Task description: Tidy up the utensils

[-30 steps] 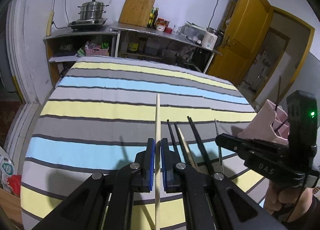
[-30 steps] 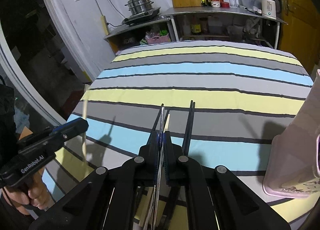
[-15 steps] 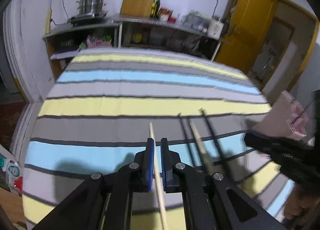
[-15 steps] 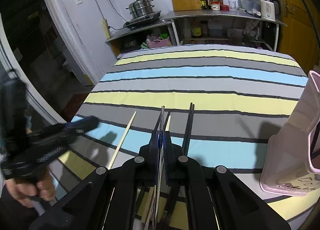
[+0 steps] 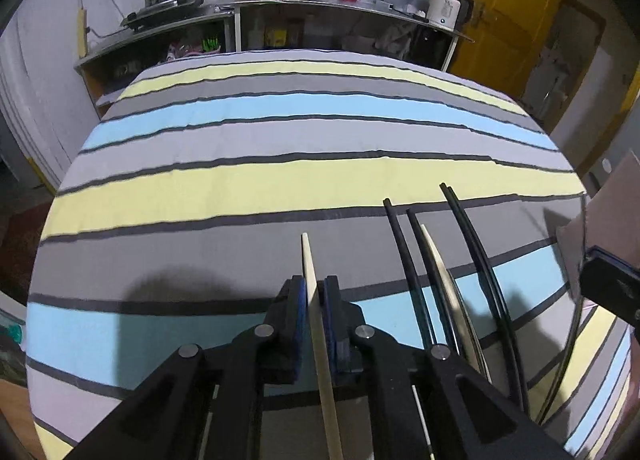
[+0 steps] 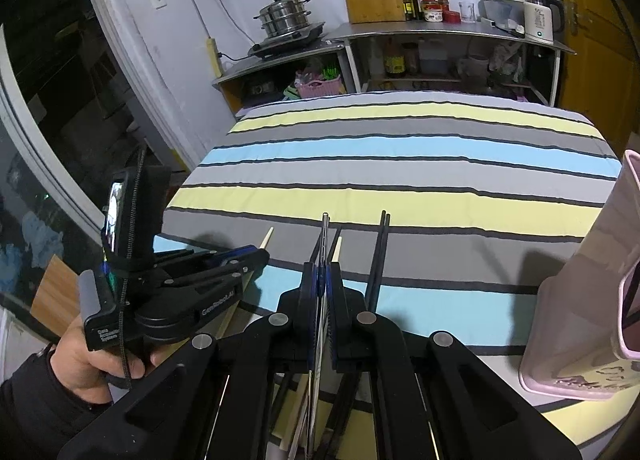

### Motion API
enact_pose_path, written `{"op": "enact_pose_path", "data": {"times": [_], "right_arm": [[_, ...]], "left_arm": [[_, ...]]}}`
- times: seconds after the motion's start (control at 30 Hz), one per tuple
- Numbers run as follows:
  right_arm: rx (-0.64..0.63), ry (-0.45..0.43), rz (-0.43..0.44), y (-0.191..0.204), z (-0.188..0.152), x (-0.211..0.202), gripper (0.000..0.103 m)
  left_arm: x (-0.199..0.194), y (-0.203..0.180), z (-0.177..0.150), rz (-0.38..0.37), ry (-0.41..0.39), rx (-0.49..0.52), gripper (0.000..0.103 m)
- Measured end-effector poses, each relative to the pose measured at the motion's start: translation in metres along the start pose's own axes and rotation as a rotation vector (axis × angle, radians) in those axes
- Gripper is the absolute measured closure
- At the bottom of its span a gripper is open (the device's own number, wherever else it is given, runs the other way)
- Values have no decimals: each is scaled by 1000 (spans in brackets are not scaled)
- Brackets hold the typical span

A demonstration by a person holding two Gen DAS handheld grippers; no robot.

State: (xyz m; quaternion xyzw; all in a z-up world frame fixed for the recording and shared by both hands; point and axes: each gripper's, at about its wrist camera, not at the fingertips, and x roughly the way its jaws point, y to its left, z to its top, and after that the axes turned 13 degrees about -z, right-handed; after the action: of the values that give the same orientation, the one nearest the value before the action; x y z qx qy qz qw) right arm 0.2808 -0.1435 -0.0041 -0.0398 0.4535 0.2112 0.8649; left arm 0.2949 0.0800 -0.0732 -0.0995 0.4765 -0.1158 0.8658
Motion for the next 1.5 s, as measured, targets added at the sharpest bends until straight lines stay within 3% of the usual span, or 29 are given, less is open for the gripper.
{"op": "enact_pose_path", "data": {"times": [0.2,0.57,0.73,1.0,1.17,1.5], "right_arm": [[4,-17,-2,1,-1,-12,99],[20,-89,-3,-4,2,-54,99],[24,-126,-6,-6,1,-79,99],[41,-191,-9,-14,1,-118,99],[57,-231,-19,-25,1,-142,99],[146,-337,-105,-84,7,-203,99]], "left_arm": [[-16,-3,4,-23,-33,-12,97],[-129,-33,9,-114,-239,20,97],[-165,-49,10,-144,-286,41,97],[-197,-80,9,-181,-318,70,98],[-214,-112,17,-243,-332,98,98],[-213,-195,45,-366,-335,178,98]]}}
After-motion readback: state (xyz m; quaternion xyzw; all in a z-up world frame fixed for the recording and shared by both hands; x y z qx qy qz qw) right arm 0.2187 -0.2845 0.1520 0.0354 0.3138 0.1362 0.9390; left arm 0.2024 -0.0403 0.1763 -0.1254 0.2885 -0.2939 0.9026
